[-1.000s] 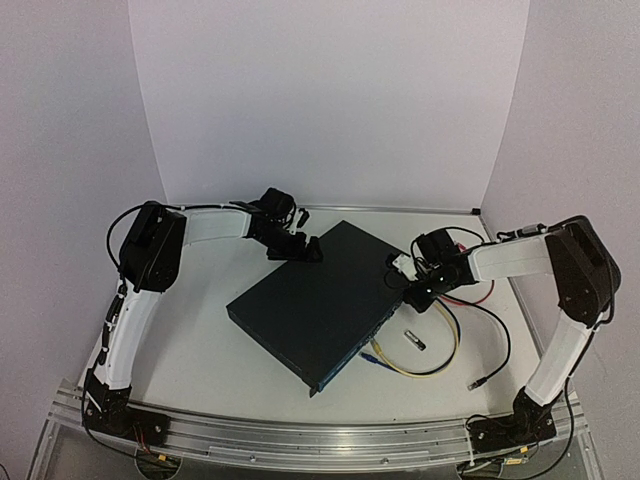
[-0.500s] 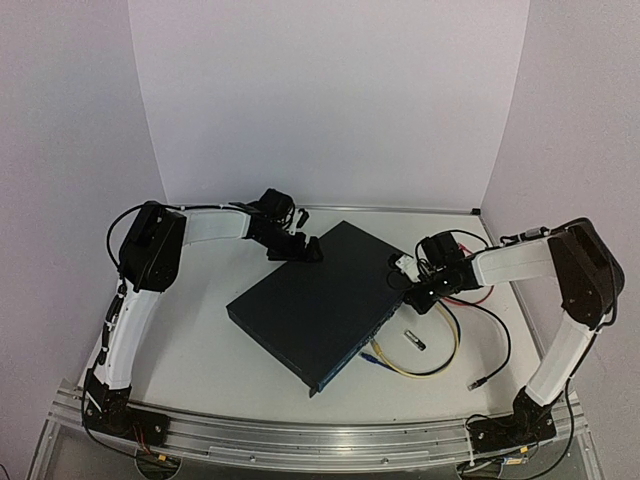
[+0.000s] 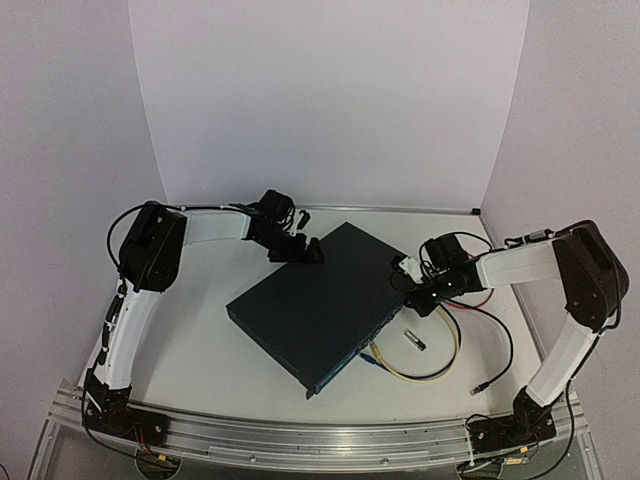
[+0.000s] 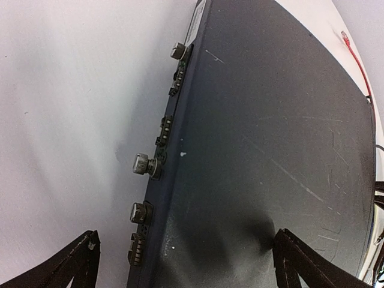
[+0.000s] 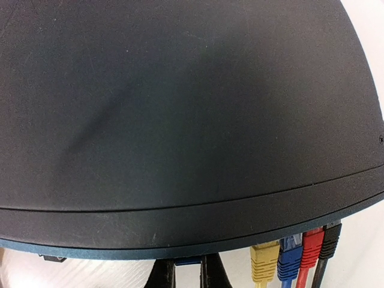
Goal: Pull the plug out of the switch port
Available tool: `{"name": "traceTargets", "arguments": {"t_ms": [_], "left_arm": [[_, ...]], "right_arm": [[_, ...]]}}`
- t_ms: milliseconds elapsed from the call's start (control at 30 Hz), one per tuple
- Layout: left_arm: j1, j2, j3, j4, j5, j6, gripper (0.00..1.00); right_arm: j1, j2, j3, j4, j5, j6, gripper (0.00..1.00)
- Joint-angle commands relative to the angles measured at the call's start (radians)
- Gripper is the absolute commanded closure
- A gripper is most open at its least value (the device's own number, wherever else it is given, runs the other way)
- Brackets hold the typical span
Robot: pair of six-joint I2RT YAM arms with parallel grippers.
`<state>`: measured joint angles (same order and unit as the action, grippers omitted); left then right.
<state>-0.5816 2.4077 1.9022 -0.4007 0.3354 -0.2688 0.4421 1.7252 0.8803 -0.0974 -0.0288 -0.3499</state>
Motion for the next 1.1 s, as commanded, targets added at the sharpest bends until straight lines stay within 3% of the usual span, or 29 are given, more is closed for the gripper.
{"name": "traceTargets", "arguments": {"t_ms": [0, 167, 433, 633, 800, 1067], "left_arm": [[0.023, 0.106, -0.077, -0.180, -0.187, 0.040, 0.01], [0.025, 0.102, -0.084, -0.177, -0.185, 0.046, 0.01], [0.028, 0.098, -0.097, -0.169, -0.181, 0.049, 0.01], [0.031, 0.092, -0.113, -0.161, -0.180, 0.050, 0.01], [0.032, 0.093, -0.118, -0.155, -0.176, 0.047, 0.01], [0.033, 0.091, -0.118, -0.156, -0.175, 0.048, 0.00]], "right_arm": [[-0.016, -0.045, -0.026, -0.126, 0.073, -0.040, 1.00], [-0.016, -0.021, -0.071, -0.051, 0.238, -0.122, 1.00], [-0.016, -0.003, 0.034, -0.227, 0.064, 0.096, 1.00], [-0.017, -0.037, -0.073, -0.149, 0.145, -0.018, 1.00], [-0.017, -0.052, -0.105, -0.115, 0.166, 0.021, 1.00], [-0.019, 0.050, 0.014, -0.316, 0.113, 0.151, 1.00]]}}
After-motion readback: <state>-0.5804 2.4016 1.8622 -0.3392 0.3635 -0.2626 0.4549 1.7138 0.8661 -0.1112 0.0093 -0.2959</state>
